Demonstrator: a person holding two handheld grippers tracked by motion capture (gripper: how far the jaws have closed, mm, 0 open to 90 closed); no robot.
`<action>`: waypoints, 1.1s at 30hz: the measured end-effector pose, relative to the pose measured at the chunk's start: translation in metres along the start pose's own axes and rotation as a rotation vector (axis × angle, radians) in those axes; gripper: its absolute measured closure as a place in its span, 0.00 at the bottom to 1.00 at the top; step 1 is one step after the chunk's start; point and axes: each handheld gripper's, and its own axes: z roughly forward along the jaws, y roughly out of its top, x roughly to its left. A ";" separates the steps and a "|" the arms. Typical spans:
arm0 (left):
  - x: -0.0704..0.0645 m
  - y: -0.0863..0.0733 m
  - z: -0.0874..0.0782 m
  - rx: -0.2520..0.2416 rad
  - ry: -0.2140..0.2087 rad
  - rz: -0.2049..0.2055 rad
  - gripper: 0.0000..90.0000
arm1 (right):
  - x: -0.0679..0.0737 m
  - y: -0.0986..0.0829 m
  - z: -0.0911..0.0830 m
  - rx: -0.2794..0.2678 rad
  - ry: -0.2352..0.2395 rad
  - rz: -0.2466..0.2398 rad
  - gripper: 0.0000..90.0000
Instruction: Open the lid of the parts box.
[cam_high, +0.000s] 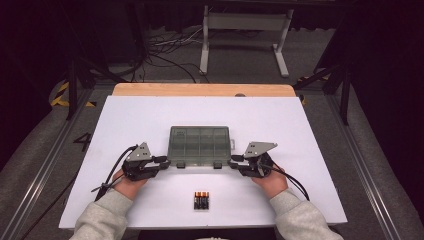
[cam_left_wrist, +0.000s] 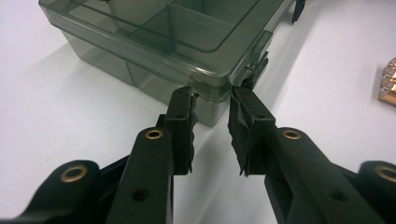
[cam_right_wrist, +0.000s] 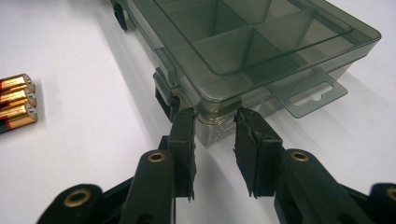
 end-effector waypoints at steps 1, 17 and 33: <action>0.000 0.000 0.000 0.000 0.000 0.000 0.78 | 0.000 0.000 0.000 0.000 0.000 0.000 0.76; -0.001 0.003 -0.007 -0.049 -0.009 0.005 0.90 | 0.000 0.005 -0.009 -0.057 0.007 -0.005 0.90; 0.002 0.013 -0.010 -0.219 -0.037 -0.064 0.98 | -0.004 0.011 -0.018 -0.198 -0.002 0.030 0.98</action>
